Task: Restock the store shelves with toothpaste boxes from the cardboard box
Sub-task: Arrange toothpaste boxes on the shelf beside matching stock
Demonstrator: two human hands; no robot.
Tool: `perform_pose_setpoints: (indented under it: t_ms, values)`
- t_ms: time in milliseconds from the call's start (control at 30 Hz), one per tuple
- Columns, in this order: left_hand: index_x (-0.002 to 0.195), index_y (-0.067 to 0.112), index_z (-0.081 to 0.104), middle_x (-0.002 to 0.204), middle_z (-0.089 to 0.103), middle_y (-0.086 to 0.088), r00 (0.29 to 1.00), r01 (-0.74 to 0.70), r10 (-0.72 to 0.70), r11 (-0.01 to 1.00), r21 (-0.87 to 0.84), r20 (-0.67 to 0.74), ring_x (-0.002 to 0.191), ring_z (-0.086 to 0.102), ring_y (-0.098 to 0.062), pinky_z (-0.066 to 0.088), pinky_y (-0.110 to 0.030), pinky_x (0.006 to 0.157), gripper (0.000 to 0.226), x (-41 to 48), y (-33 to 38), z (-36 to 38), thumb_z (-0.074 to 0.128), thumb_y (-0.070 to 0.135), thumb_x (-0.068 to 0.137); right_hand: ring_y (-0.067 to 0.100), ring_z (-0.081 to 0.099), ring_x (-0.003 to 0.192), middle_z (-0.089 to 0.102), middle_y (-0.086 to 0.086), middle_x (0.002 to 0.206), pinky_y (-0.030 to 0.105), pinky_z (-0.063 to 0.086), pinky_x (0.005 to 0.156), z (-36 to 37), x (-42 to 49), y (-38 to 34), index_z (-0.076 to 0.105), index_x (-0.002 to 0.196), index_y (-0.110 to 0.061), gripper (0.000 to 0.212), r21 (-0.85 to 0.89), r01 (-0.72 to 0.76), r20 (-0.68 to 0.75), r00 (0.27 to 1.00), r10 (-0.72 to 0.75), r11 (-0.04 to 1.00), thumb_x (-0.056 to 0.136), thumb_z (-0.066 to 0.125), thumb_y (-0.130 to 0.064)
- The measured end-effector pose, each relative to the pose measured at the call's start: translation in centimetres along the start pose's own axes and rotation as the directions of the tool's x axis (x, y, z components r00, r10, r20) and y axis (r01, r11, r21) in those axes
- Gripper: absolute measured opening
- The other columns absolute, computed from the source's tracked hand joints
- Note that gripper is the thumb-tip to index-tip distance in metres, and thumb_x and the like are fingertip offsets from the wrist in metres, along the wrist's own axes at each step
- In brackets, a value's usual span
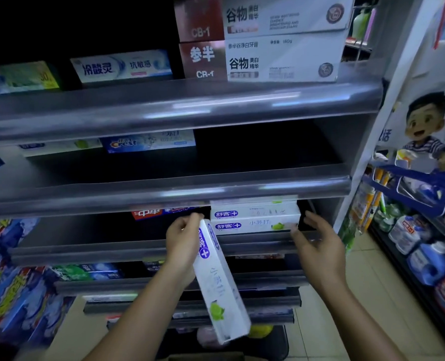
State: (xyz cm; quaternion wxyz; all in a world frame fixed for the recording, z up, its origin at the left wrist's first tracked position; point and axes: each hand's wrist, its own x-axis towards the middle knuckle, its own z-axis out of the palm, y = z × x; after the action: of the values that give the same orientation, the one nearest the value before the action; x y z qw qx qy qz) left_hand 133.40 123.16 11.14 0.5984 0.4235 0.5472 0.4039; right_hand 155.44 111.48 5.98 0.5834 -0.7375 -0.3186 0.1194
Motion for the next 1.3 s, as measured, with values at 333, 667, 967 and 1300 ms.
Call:
perform_pose_setpoints:
  t_ms: [333, 667, 967, 1300]
  values:
    - [0.071, 0.02, 0.041, 0.055, 0.053, 0.002, 0.942, -0.067, -0.078, 0.909, -0.411, -0.325, 0.048, 0.051, -0.019, 0.043, -0.026, 0.048, 0.027, 0.5, 0.9, 2.0, 0.052, 0.027, 0.095, 0.027, 0.075, 0.085, 0.077, 0.009, 0.098, 0.034, 0.059, 0.065, -0.9, -5.2, -1.6, 0.079, 0.102, -0.02, 0.038, 0.241, -0.33, 0.701, 0.709, 0.071, 0.913, 0.076, 0.082, -0.047]
    - [0.082, 0.017, 0.062, 0.074, 0.067, -0.002, 0.955, -0.199, 0.144, 0.959, -0.2, -0.258, 0.079, 0.061, -0.024, 0.046, -0.042, 0.076, 0.028, -0.2, -0.9, 0.8, 0.048, 0.034, 0.1, 0.026, 0.076, 0.082, 0.078, 0.012, 0.093, 0.033, 0.063, 0.072, -1.6, -2.5, -1.4, 0.074, 0.106, -0.005, 0.038, 0.44, -0.183, 0.321, 0.946, 0.036, 0.879, 0.071, 0.085, 0.006]
    - [0.098, 0.013, 0.075, 0.09, 0.08, 0.001, 0.9, -0.436, 0.435, 0.9, -0.007, -0.02, 0.083, 0.075, -0.01, 0.057, -0.015, 0.073, 0.025, 0.4, -2.4, -0.2, 0.075, -0.007, 0.084, 0.016, 0.077, 0.092, 0.08, 0.003, 0.099, 0.027, 0.062, 0.082, -1.4, 0.8, -2.4, 0.074, 0.116, -0.005, 0.036, 0.438, -0.063, 0.144, 0.99, -0.001, 0.897, 0.081, 0.081, 0.001]
    - [0.094, 0.037, 0.07, 0.091, 0.076, 0.024, 0.862, -0.499, 0.507, 0.844, 0.195, 0.011, 0.088, 0.072, 0.003, 0.054, -0.008, 0.072, 0.032, 2.7, -2.3, 0.5, 0.085, 0.011, 0.082, -0.001, 0.065, 0.084, 0.072, -0.008, 0.102, 0.0, 0.043, 0.067, 0.4, 3.5, -1.0, 0.073, 0.121, -0.014, 0.033, 0.057, 0.108, 0.032, 0.993, -0.11, 0.992, 0.09, 0.077, -0.027]
